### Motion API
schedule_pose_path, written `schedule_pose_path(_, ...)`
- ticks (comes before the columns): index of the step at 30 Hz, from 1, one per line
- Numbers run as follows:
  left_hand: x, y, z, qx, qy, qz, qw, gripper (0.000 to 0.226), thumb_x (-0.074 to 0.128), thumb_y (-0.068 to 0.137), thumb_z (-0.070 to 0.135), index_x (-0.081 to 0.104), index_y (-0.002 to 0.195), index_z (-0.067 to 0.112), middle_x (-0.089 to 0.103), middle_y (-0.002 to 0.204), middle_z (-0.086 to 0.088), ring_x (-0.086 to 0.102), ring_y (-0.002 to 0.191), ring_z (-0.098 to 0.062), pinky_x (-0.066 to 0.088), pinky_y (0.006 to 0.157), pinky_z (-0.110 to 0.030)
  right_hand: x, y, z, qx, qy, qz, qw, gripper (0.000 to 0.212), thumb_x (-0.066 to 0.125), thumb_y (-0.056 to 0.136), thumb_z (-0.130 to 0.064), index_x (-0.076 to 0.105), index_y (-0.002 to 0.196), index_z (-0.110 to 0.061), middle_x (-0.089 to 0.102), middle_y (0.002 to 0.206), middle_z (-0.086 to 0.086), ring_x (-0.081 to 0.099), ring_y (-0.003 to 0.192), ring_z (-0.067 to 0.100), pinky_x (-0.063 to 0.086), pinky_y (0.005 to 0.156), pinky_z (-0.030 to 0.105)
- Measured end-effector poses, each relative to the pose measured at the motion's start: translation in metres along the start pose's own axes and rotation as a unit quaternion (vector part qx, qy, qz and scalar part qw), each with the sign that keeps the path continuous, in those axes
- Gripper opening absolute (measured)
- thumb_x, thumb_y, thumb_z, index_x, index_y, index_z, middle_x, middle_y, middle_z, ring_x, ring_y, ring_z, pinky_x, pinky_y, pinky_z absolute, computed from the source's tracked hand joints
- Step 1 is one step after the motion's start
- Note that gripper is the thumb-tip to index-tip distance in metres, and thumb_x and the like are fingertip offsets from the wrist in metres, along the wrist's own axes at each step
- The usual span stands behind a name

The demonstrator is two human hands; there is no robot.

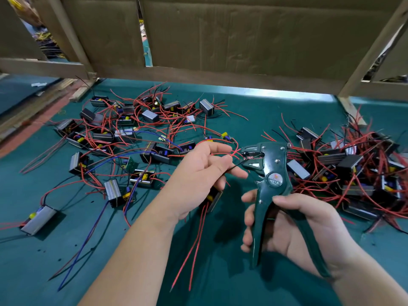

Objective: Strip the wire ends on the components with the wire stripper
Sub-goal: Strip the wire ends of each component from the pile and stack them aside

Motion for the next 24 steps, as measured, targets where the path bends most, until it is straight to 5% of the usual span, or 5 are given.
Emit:
schedule_pose_path(3, -0.002, -0.001, 0.001, 0.008, 0.008, 0.02, 1.0, 0.009, 0.052, 0.097, 0.013, 0.056, 0.089, 0.013, 0.074, 0.08, -0.014, 0.048, 0.048, -0.001, 0.041, 0.054, -0.012, 0.003, -0.002, -0.004, -0.004, 0.007, -0.021, 1.0, 0.058, 0.082, 0.056, -0.029, 0.067, 0.104, 0.0, 0.059, 0.083, 0.025, 0.06, 0.07, 0.04, 0.051, 0.07, 0.055)
schedule_pose_path(9, -0.005, -0.002, 0.01, 0.047, -0.023, 0.056, 0.997, 0.011, 0.059, 0.092, 0.005, 0.064, 0.085, 0.012, 0.069, 0.062, 0.005, 0.059, 0.054, 0.004, 0.04, 0.055, -0.006, 0.01, -0.007, -0.008, -0.019, -0.023, -0.05, 0.998, 0.049, 0.08, 0.062, -0.033, 0.067, 0.097, -0.001, 0.059, 0.077, 0.023, 0.06, 0.065, 0.038, 0.052, 0.066, 0.05)
schedule_pose_path(24, -0.006, -0.005, 0.018, 0.086, 0.001, 0.055, 0.995, 0.02, 0.061, 0.089, 0.0, 0.067, 0.08, 0.017, 0.07, 0.065, 0.008, 0.067, 0.062, -0.004, 0.046, 0.056, -0.01, 0.009, -0.008, -0.006, -0.021, -0.063, -0.032, 0.997, 0.044, 0.082, 0.062, -0.035, 0.066, 0.089, -0.003, 0.057, 0.071, 0.023, 0.059, 0.058, 0.037, 0.05, 0.062, 0.05)
Point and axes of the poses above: each hand's wrist, its own y-axis towards the middle knuckle, its own x-axis out of the palm, z = x × y, the point moved 7 cm from there along y, towards the middle knuckle
